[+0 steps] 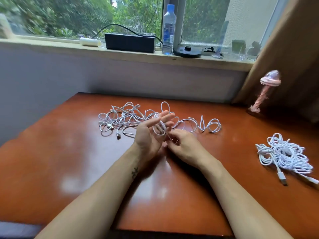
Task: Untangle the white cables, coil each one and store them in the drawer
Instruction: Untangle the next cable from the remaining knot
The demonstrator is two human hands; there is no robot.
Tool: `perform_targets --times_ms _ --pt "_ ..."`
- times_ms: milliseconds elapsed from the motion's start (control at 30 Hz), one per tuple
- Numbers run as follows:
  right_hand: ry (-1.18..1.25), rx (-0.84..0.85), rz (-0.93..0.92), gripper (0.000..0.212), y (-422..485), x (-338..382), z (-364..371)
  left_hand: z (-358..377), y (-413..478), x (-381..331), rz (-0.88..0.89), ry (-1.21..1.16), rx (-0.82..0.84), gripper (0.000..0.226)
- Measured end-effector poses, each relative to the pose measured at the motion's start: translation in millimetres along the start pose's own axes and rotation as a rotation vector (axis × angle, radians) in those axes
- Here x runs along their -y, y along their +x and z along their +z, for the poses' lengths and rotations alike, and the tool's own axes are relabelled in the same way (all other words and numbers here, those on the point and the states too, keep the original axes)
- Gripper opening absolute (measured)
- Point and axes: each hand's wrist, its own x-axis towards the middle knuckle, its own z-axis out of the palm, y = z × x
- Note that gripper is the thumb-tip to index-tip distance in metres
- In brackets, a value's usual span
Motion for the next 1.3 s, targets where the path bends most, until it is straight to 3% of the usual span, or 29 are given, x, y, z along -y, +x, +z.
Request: perform_targets --times_ms 200,467,533,767,933,1100,1300 --pt "-0.048 -0.022 0.03 0.017 -6 13 -5 5 -6 -1 0.126 0.13 0.1 0.045" --pt "-0.17 -0.097 -0.097 0.009 -18 31 4 -14 -17 -5 0.328 0.525 -0.037 0.063" --pt "-0.195 -0.122 -0.116 0.017 -21 34 4 -14 -30 -5 0.367 0.651 -0.033 0.072" --pt "-0.258 -0.279 -0.225 0.01 -39 38 -1 -25 -55 3 0.672 1.284 0.129 0.021" --pt "-0.324 -0.405 -0.368 0.013 -52 41 0 -37 -68 8 0.775 1.551 0.2 0.009" --pt "-0.277 -0.485 -0.41 0.021 -54 40 -5 -40 -67 14 0.752 1.598 0.2 0.03" --pt "-0.114 -0.573 -0.333 0.019 -51 28 -15 -44 -54 11 0.668 1.587 0.136 0.036"
